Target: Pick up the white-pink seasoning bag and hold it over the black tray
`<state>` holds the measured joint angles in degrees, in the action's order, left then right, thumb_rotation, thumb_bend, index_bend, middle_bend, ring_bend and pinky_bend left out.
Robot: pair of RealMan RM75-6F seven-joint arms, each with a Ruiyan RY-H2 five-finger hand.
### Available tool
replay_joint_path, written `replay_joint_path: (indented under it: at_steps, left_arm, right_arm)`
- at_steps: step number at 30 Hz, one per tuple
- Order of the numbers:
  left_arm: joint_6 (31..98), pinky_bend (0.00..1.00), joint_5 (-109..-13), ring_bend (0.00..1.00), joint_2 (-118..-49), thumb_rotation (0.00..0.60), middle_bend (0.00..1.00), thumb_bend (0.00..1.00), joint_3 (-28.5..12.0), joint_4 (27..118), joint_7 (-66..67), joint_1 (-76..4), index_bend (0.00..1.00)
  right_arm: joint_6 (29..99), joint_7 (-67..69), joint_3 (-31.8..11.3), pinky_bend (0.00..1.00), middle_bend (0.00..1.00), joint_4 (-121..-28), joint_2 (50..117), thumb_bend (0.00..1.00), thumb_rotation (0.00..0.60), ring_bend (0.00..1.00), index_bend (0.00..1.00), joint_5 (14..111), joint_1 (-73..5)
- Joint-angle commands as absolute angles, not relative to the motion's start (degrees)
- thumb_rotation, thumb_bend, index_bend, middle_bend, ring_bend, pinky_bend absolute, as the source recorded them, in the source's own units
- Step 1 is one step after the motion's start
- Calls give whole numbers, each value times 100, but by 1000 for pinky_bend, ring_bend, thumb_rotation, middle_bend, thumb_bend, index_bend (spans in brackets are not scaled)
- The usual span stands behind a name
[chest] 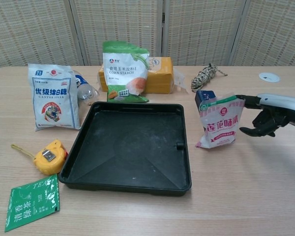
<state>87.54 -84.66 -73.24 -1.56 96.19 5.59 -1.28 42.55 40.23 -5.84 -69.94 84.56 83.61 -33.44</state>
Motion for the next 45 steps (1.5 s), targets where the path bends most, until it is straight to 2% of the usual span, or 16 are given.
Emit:
replay_joint_path:
  at_steps: [1, 6, 13, 26, 29, 33, 37, 45]
  left_arm:
    - [8758, 79, -8459, 202, -7323, 600, 218, 354, -154, 9607, 544, -120, 148]
    - [8754, 79, -8457, 202, -7325, 600, 218, 354, -150, 9574, 513, -115, 148]
    - [8750, 79, -8458, 202, -7338, 600, 218, 354, -145, 9521, 464, -108, 148]
    - [8738, 79, -8455, 202, -7354, 600, 218, 355, -136, 9431, 376, -96, 148]
    - [8736, 79, -8454, 202, -7360, 600, 218, 355, -133, 9424, 373, -93, 148]
    - [8742, 79, -8458, 202, -7357, 600, 218, 354, -135, 9427, 375, -91, 148]
    - [8742, 79, -8454, 202, -7347, 600, 218, 354, -135, 9436, 382, -87, 148]
    - [8735, 79, -8482, 202, -7360, 600, 218, 355, -131, 9465, 413, -99, 148]
  right_arm:
    - [4080, 4562, -480, 759, 240, -7027, 8508, 452, 600, 899, 71, 8478, -3488]
    - [4066, 5076, -358, 775, 322, -7277, 8410, 452, 600, 962, 117, 8527, -3497]
    - [3980, 5422, -215, 786, 375, -7801, 8120, 452, 600, 989, 120, 8400, -3442]
    - [4127, 4677, 80, 791, 385, -8753, 7696, 452, 600, 1000, 120, 8173, -3160]
    - [4368, 4286, 169, 791, 363, -8870, 7585, 451, 600, 990, 120, 8309, -3064]
    - [4614, 3849, 355, 791, 277, -8991, 7379, 452, 600, 937, 111, 8671, -3002]
    - [4779, 3541, 501, 791, 257, -9067, 7159, 452, 600, 925, 108, 8914, -2971]
    - [4997, 2977, 430, 788, 206, -8851, 7275, 452, 600, 915, 107, 9011, -3010]
